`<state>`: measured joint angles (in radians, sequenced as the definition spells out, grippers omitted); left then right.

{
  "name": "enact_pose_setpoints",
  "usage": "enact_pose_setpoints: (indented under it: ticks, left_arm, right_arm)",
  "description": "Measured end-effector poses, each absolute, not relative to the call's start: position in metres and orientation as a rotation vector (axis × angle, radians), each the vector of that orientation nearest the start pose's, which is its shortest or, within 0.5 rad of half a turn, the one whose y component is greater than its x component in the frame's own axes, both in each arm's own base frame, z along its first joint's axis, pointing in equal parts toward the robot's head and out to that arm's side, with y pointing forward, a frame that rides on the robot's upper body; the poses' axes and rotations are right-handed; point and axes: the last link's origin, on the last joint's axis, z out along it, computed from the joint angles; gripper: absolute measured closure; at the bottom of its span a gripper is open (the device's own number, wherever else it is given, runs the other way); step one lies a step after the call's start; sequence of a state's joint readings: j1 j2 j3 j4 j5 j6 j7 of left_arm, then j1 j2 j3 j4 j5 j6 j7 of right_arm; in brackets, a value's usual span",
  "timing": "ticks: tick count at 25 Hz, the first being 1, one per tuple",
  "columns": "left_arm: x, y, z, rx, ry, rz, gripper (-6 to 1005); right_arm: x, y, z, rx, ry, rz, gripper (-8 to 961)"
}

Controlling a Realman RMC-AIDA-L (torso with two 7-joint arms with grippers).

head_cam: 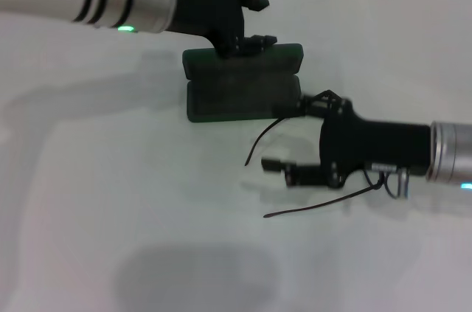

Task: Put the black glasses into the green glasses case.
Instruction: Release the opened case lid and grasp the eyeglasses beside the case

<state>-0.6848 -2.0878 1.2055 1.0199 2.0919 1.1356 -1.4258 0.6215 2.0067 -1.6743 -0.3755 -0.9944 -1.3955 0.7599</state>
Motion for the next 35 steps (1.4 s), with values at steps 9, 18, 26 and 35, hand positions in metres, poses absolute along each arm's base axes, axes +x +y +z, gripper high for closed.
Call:
enact_pose_setpoints:
  ticks: [9, 18, 26, 35]
  left_arm:
    - [-0.194, 0.386, 0.018, -2.377, -0.196, -0.800, 458]
    - [-0.228, 0.379, 0.011, -2.309, -0.371, -0.839, 457]
    - [-0.230, 0.384, 0.006, -2.342, -0.369, -0.776, 458]
    - [-0.221, 0.394, 0.002, -2.408, -0.382, -0.725, 458]
  right_arm:
    - [0.177, 0.357, -0.027, -2.825, 0.053, 0.701, 232]
    - [0.164, 0.359, 0.005, -2.698, 0.188, 0.196, 236]
    - [0.183, 0.360, 0.007, -2.625, 0.324, 0.145, 240]
    - [0.199, 0.354, 0.000, -2.606, 0.386, 0.130, 242]
